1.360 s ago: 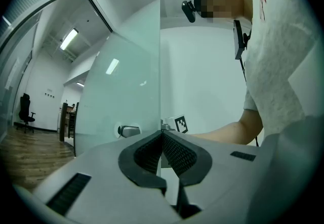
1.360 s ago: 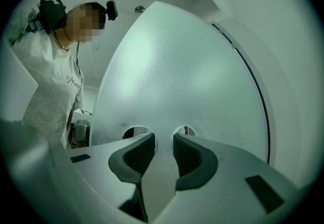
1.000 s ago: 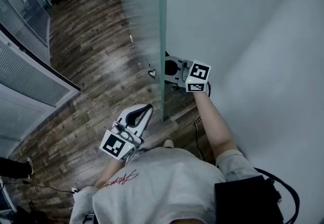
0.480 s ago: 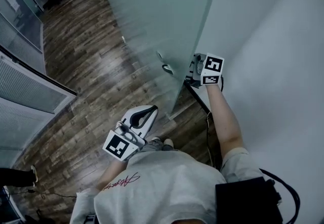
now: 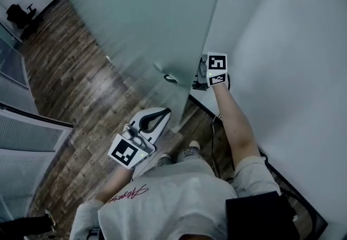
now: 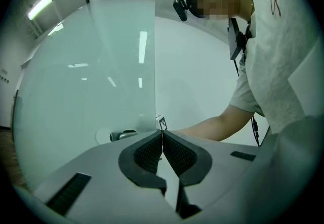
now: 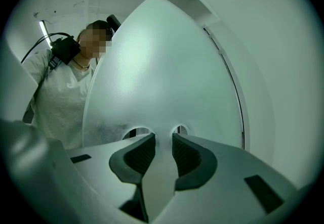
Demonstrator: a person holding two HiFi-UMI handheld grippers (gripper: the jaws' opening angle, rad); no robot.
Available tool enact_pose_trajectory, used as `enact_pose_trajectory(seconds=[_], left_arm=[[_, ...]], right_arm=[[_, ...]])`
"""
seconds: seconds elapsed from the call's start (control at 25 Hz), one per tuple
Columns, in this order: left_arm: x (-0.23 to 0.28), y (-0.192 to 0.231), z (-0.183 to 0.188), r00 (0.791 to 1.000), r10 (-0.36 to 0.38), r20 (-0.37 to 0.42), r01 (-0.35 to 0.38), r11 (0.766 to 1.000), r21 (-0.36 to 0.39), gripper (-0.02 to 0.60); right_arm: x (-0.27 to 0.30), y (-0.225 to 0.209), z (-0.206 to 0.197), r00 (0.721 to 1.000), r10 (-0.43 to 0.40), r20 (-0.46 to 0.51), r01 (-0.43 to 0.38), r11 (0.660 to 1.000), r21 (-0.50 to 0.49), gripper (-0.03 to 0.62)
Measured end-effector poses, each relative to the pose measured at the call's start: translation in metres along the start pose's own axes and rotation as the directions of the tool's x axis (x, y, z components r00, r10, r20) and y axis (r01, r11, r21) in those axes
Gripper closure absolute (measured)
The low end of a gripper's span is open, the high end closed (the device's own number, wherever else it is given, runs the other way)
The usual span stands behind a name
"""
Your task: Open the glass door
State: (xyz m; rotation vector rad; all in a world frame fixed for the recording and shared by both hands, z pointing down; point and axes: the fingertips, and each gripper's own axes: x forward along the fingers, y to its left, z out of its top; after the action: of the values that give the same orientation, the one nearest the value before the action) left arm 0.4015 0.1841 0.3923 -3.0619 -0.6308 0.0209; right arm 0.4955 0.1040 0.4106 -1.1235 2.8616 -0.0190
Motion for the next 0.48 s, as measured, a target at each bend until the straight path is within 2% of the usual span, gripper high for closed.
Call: enact_pose_trajectory(seconds=[0.2,0.48], left_arm=[[0.029,0.0,0.009,0.999,0.022,0.034,-0.022,1.0,0.018,0.565],[0.054,-0.003,0.018,0.992,0.106,0.073,-0.108,0.994,0.014,0.565]], right_arm=[[-0.008,0.0,0.006,0.998,0.054,0.011,-0.054,0.998,0.016,0.48],[-0.012,0.0,0.014,0.998,0.068,-0.006,-0.068,0.998,-0.012,0.48]])
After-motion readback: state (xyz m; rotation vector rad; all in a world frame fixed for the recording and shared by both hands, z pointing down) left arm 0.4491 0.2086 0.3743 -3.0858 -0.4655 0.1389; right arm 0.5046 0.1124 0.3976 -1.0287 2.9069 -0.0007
